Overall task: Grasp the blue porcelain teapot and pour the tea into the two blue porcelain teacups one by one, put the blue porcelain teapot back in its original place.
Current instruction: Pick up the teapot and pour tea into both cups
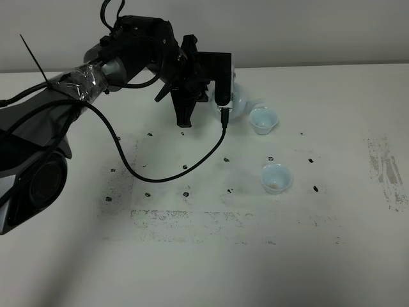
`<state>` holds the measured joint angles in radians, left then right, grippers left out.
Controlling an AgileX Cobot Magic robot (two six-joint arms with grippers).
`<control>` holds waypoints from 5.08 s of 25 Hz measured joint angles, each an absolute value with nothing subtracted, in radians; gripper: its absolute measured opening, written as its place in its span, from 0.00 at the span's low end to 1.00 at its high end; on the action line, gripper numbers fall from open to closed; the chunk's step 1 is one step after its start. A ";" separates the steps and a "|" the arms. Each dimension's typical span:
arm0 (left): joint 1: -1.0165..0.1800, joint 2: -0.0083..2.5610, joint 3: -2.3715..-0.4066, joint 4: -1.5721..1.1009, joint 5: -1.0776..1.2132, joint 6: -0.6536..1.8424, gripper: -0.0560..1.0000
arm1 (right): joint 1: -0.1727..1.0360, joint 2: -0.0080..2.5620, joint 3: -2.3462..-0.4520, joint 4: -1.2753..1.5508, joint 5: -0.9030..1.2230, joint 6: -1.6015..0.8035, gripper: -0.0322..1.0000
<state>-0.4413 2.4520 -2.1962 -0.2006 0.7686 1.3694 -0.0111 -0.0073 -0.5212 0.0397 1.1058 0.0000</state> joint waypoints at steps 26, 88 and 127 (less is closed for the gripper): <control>-0.487 2.452 -2.214 -0.068 0.694 1.523 0.10 | -0.011 -0.007 -0.521 0.040 1.106 0.000 0.55; -0.506 2.440 -2.214 0.008 0.637 1.792 0.10 | -0.011 -0.007 -0.521 0.040 1.106 0.000 0.55; -0.506 2.440 -2.214 0.042 0.613 1.792 0.10 | -0.011 -0.007 -0.521 0.040 1.106 0.000 0.55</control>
<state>-0.5057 2.4397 -2.2138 0.0417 0.6128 1.7924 -0.0111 -0.0073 -0.5212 0.0397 1.1058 0.0000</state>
